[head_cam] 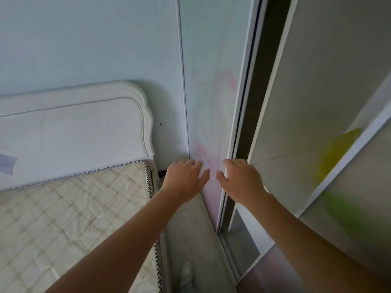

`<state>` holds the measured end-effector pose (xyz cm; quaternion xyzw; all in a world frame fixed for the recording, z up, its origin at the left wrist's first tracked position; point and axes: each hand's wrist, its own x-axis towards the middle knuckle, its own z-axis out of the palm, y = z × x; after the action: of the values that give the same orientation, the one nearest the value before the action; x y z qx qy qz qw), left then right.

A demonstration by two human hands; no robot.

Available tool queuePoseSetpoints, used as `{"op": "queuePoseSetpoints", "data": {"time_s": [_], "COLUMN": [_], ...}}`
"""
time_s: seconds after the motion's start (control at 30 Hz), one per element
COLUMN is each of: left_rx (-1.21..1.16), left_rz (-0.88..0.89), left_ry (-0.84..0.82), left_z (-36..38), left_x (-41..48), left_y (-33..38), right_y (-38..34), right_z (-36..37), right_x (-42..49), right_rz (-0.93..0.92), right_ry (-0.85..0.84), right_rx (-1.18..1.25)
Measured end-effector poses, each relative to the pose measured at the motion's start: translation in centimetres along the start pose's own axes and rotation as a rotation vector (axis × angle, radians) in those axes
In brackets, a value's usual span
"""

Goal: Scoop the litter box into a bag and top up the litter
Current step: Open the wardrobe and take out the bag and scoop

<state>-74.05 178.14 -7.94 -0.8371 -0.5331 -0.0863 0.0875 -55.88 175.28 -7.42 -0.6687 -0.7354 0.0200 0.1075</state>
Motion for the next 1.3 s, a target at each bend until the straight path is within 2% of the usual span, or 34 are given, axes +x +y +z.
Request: {"op": "queuePoseSetpoints", "data": {"time_s": [0.17,0.33,0.67,0.87,1.1,1.3], "left_rx": [-0.098,-0.16,-0.306,-0.267,-0.253,-0.257], "left_rz": [0.284,0.486,0.743,1.004,1.328,1.56], "left_ry": [-0.048,-0.067,-0.085,-0.074,-0.032,0.039], "left_z": [3.6,6.2,7.9,10.1,11.7,11.4], "left_x": [8.2,14.3,17.8,20.1,24.3,24.9], "left_y": [-0.1,1.1,4.9,8.8,9.6,8.5], "right_y": [2.7,5.3,7.2,8.4,5.3,-0.3], "right_z": [1.3,2.5,2.5,3.0,4.6,4.6], "right_x": [4.3,6.5,5.0,2.7,4.4,6.2], "right_rz": [0.218,0.439,0.682,0.957,1.359,1.62], "right_ry": [0.029,0.019,0.04,0.013,0.078,0.18], "right_rx": [-0.002,-0.018,-0.076,-0.112,-0.105,-0.101]}}
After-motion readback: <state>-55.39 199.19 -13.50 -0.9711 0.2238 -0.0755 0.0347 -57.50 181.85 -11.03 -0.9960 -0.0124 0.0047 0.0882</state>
